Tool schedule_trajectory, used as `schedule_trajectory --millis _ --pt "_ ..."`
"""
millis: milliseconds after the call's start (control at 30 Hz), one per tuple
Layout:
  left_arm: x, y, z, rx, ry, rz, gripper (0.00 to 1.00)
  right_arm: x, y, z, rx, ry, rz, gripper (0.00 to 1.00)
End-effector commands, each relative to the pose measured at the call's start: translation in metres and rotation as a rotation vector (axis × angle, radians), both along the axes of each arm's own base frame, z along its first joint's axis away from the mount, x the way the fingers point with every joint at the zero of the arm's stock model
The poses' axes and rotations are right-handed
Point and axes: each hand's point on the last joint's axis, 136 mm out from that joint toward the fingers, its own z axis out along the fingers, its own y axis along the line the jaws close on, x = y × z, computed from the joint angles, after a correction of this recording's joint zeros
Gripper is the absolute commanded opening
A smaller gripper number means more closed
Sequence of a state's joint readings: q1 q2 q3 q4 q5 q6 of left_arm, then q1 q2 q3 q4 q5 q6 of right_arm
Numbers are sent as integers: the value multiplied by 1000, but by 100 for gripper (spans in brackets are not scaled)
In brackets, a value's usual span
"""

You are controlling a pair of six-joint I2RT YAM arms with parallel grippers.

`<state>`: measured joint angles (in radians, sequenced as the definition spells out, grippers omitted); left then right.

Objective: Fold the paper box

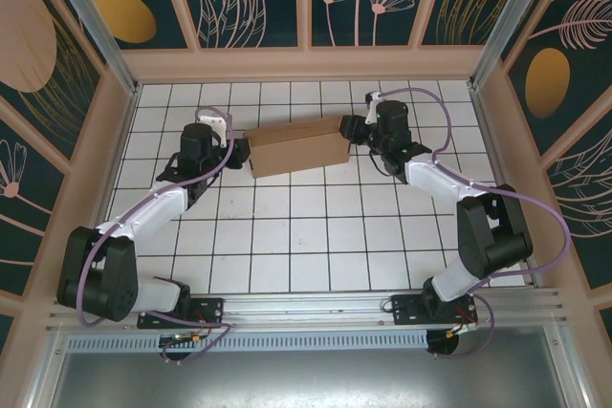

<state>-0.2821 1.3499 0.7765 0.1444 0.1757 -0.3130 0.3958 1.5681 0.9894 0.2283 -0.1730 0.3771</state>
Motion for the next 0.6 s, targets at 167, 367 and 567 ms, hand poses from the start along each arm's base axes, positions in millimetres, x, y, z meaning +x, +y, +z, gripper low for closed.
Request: schedule_trajectory --millis 167,367,567 --pt "-30 -6 19 -75 -1 -43 35 -6 -5 -23 -41 79 -46 36" --pt "-20 4 68 -179 -101 33 45 -6 -5 -22 -47 74 -46 37" --pt "9 9 86 -289 -107 86 61 -6 -3 -23 -53 73 -42 38"
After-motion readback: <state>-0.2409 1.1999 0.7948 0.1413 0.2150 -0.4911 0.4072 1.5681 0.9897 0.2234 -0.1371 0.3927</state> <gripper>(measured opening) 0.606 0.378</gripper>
